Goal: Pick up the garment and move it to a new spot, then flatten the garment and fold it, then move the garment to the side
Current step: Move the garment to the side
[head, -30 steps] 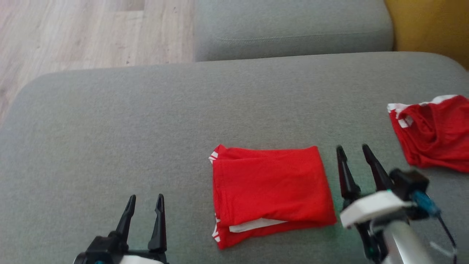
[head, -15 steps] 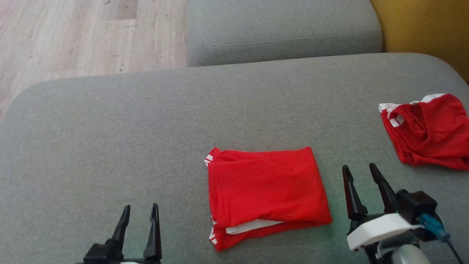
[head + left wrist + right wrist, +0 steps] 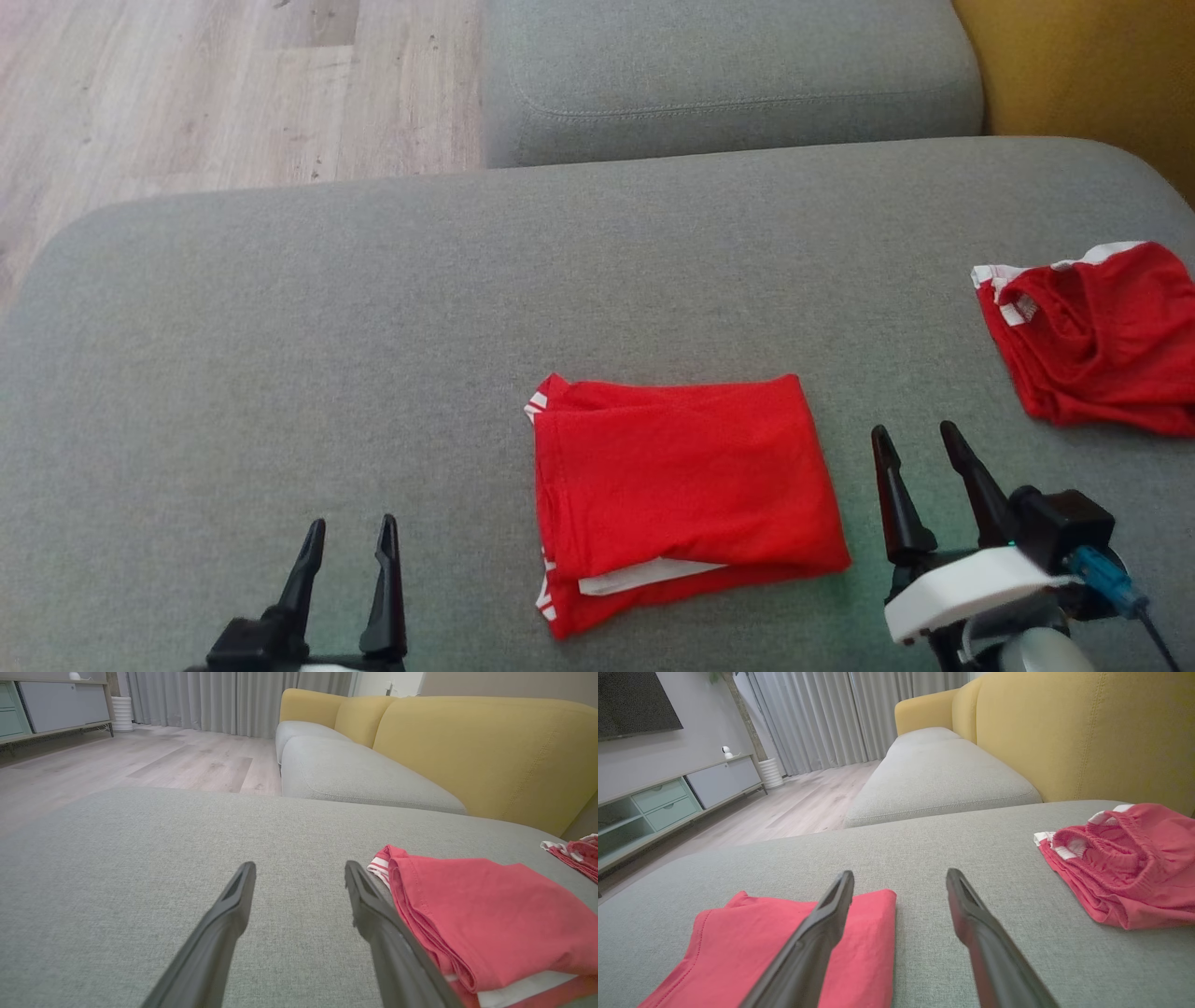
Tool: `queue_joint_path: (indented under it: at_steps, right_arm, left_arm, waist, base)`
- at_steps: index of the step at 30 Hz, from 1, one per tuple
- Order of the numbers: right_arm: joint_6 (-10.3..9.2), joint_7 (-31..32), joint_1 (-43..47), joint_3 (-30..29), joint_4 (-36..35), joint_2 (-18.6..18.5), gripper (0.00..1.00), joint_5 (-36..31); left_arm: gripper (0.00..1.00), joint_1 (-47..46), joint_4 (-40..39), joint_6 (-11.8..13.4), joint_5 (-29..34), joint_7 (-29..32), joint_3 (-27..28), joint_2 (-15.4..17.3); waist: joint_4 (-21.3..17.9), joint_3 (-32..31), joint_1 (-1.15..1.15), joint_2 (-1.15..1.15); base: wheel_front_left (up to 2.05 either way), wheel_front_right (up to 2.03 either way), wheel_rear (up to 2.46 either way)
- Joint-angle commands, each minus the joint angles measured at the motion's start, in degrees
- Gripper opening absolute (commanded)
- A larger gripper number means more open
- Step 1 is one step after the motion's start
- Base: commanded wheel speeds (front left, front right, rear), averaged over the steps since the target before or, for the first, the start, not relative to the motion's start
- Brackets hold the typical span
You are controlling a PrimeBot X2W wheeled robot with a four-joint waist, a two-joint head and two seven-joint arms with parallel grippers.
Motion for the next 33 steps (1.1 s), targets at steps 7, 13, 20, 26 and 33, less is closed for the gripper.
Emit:
queue_joint_path:
  at_steps: [7, 13, 20, 26, 33]
  right_arm:
    - [0.21, 1.10, -1.30, 0.93, -1.24, -0.17, 1.00, -0.59]
    - [0.21, 6.75, -3.63, 0.06, 1.27, -0.17, 1.00, -3.16]
    - [0.21, 15.30, -8.21, -0.96, 5.66, -0.17, 1.00, -5.26]
    - [0.21, 21.05, -11.27, -1.82, 11.12, -0.17, 1.00, -3.91]
    - [0.21, 23.19, -13.73, -0.60, 15.29, -0.17, 1.00, -2.76]
  left_arm:
    - [1.00, -1.92, -1.09, -0.53, 1.16, -0.72, 2.36, -0.32]
    - [1.00, -2.52, -1.30, -0.81, 1.74, -0.72, 2.24, -0.58]
    - [1.00, -4.01, -1.48, -1.28, 2.21, -0.72, 1.84, -1.27]
    - [1.00, -4.90, -1.24, -1.62, 2.58, -0.72, 2.01, -1.76]
    - [1.00, -5.44, -1.07, -1.94, 3.25, -0.72, 2.43, -2.31]
  waist:
    - [0.17, 0.15, 0.00, 0.00]
    - [0.99, 1.01, 0.00, 0.00]
    - [3.83, 2.89, 0.00, 0.00]
    - [6.82, 4.73, 0.00, 0.00]
    - [8.68, 6.18, 0.00, 0.00]
  base:
    - [0.00, 0.00, 0.00]
    - [0.00, 0.00, 0.00]
    - [0.00, 0.00, 0.00]
    - [0.00, 0.00, 0.00]
    - [0.00, 0.00, 0.00]
